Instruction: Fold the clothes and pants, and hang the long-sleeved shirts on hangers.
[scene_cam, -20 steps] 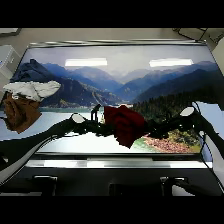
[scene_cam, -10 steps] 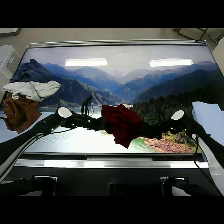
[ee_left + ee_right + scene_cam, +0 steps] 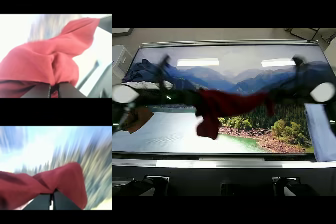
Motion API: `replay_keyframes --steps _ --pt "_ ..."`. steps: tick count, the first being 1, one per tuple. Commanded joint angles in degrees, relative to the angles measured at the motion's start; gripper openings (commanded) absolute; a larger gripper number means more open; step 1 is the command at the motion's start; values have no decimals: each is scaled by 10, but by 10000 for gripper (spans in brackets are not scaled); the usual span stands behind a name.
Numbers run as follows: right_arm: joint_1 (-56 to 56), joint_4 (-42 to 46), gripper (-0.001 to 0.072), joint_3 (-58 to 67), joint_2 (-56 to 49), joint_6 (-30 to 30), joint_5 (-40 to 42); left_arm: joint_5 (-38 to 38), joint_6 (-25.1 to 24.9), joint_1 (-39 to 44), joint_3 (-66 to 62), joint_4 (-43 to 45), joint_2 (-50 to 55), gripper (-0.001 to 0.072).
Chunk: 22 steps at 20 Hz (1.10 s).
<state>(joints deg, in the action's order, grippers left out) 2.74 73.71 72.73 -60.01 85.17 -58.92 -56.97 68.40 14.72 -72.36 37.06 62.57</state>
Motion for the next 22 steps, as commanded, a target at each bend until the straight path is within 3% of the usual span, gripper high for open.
replay_keyframes --steps 1,5,6,9,11,13,15,18,20,22 --pt "1 66 36 172 80 12 28 31 -7 -19 -163 10 -75 26" --pt "1 54 37 225 163 12 22 82 -7 -19 -224 26 -141 26" --pt "1 61 37 225 177 12 0 73 14 -19 -224 63 -153 26" --pt "1 65 37 217 178 30 -200 -25 132 -19 -211 176 -154 26" --pt "1 49 37 160 156 57 -338 -106 144 -16 -137 180 -147 26" --pt "1 13 37 25 147 56 -359 -118 143 10 1 180 -143 26" --pt "1 -21 37 -150 146 48 -265 -58 144 49 172 178 -132 26" --pt "1 -88 37 -351 121 67 -35 95 152 91 356 110 -71 26" --pt "1 -131 38 -407 79 106 81 149 152 92 379 66 -7 27" --pt "1 -165 39 -406 35 151 138 165 152 92 354 43 47 28"
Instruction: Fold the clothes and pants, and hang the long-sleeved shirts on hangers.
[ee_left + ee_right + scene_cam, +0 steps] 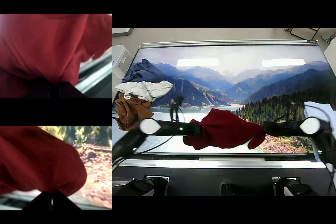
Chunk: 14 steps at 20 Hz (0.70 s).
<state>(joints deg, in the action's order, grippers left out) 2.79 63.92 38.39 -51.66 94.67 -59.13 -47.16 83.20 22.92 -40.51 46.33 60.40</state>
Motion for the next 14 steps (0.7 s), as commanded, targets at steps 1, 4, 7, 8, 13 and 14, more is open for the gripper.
replay_keyframes --steps 1,4,7,8,13,14 --pt "0 -75 39 -50 -59 73 151 60 4 10 15 -53 86 34" --pt "-26 -46 589 42 -65 51 91 -41 -14 -36 -74 -22 99 710" --pt "-158 71 628 163 -65 0 -82 -253 3 -167 -177 145 96 709" --pt "-214 97 628 176 -65 -17 -125 -300 9 -215 -189 185 94 710" --pt "-390 -1 675 47 -65 -94 -219 -307 -12 -371 -52 140 92 708" --pt "-389 -50 694 9 -65 -115 -212 -283 -24 -372 -9 113 93 708"
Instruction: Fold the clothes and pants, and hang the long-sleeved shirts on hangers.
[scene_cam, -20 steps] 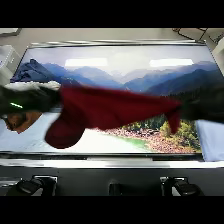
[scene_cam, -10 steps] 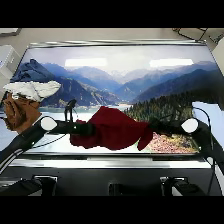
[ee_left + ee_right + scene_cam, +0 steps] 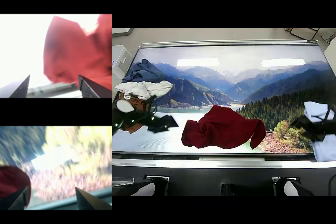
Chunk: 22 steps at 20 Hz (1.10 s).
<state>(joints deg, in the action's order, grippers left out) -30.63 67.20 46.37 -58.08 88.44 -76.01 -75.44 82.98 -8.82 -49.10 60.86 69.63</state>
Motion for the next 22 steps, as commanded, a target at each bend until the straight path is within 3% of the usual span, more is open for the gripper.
replay_keyframes --steps 1,5,8,9,10,11,15,18,22 --pt "-55 -124 695 -102 -1 -70 -36 31 -31 -54 120 -62 0 708" --pt "-55 -160 699 -156 -1 -86 -22 145 -86 -34 214 -197 1 707" --pt "-55 -159 706 -156 -1 -86 -28 208 -87 2 218 -241 2 680" --pt "-55 -161 706 -160 -1 -86 -27 227 -86 16 218 -254 1 482" --pt "-55 -159 706 -169 -1 -91 -26 240 -84 27 218 -262 1 206" --pt "-55 -157 706 -181 -1 -98 -24 245 -85 36 218 -267 1 38" --pt "-41 -178 706 -250 -1 -111 18 231 -97 39 218 -268 -3 27" --pt "71 -207 706 -264 -1 -108 92 214 -97 39 218 -268 -13 27" --pt "226 -252 708 -264 -1 -37 254 208 -97 39 218 -269 -37 28"
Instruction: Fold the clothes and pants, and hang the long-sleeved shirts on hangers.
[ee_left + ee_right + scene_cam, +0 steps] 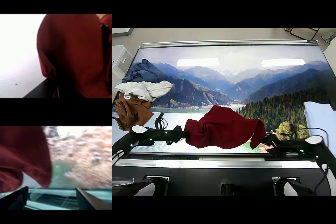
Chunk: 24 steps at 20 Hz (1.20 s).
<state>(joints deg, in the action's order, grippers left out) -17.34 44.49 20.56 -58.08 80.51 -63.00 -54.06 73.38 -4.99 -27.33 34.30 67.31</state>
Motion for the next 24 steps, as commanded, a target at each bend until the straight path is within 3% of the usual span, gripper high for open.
replay_keyframes --steps 1,5,6,7,9,10,15,19,21,24 --pt "120 -42 707 -6 -1 55 155 -6 -1 1 0 -3 -21 28" --pt "173 -86 695 -6 -24 66 196 -5 -1 1 0 -3 -31 27" --pt "183 -94 660 -6 -42 65 191 -5 -1 1 0 -3 -31 28" --pt "192 -103 537 -5 -57 65 188 -8 -1 1 0 -3 -31 28" --pt "198 -105 71 -1 -66 56 179 -18 -1 1 0 -3 -32 28" --pt "196 -100 39 8 -64 48 167 -22 -2 1 -4 -3 -35 28" --pt "196 62 39 177 -8 66 92 -23 -2 -30 -120 -3 -89 27" --pt "196 370 39 456 57 154 58 -9 -2 -102 -374 -3 -172 27" --pt "196 494 39 601 84 163 59 19 -2 -134 -516 -3 -211 27" --pt "196 546 40 728 128 159 58 57 -1 -167 -648 0 -259 27"
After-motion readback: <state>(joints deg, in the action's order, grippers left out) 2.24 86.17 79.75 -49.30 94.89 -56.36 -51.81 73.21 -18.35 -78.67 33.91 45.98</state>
